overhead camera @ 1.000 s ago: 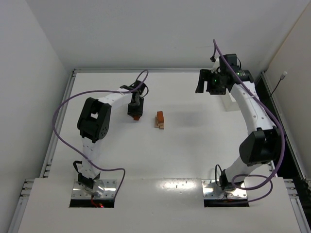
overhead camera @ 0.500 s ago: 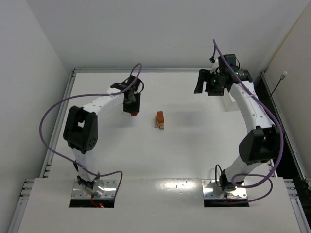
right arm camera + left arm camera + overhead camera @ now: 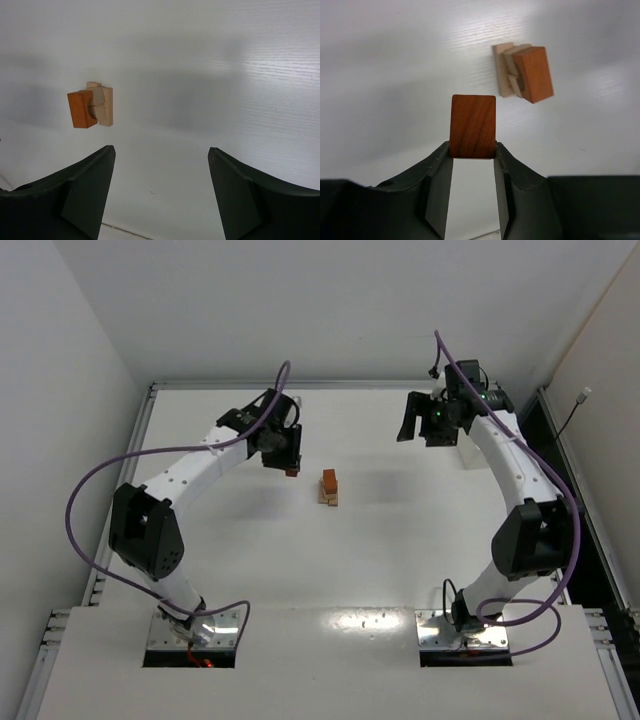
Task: Build the wood block tower
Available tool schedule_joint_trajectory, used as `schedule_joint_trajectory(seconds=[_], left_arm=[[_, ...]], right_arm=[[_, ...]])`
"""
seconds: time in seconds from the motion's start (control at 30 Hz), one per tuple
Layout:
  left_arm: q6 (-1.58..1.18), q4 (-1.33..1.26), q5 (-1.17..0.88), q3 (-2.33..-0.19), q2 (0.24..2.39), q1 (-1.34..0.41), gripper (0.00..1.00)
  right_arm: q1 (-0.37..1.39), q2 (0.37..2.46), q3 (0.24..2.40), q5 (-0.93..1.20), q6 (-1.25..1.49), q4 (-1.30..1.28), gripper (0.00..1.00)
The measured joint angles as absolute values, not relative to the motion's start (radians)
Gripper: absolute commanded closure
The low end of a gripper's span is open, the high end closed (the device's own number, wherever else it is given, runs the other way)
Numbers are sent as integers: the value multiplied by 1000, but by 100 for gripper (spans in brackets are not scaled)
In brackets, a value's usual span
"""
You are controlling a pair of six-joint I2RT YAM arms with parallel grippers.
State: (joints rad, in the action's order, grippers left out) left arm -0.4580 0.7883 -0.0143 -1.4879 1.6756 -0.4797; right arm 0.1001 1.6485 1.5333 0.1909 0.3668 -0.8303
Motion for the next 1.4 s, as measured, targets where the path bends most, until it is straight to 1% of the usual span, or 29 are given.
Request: schedule_joint_trajectory(seconds=[0.23, 0.4, 0.83, 1.0, 1.4], left_arm=[[-476, 798, -42, -1590, 1753, -608, 100], [-476, 800, -40, -1615, 1815, -659, 100], [-493, 820, 1, -1702, 1966, -661, 100], [-505, 822, 9, -1739, 1982, -661, 100], [-509, 823, 15, -1742, 2008, -661, 100]], right_arm=[[120, 1631, 1515, 190, 367, -822, 28], [121, 1612, 1500, 190, 367, -817, 28], [121, 1603, 1485, 191, 367, -812, 28], [120, 1603, 1485, 191, 367, -812, 28], [120, 1603, 1485, 193, 367, -812, 28]])
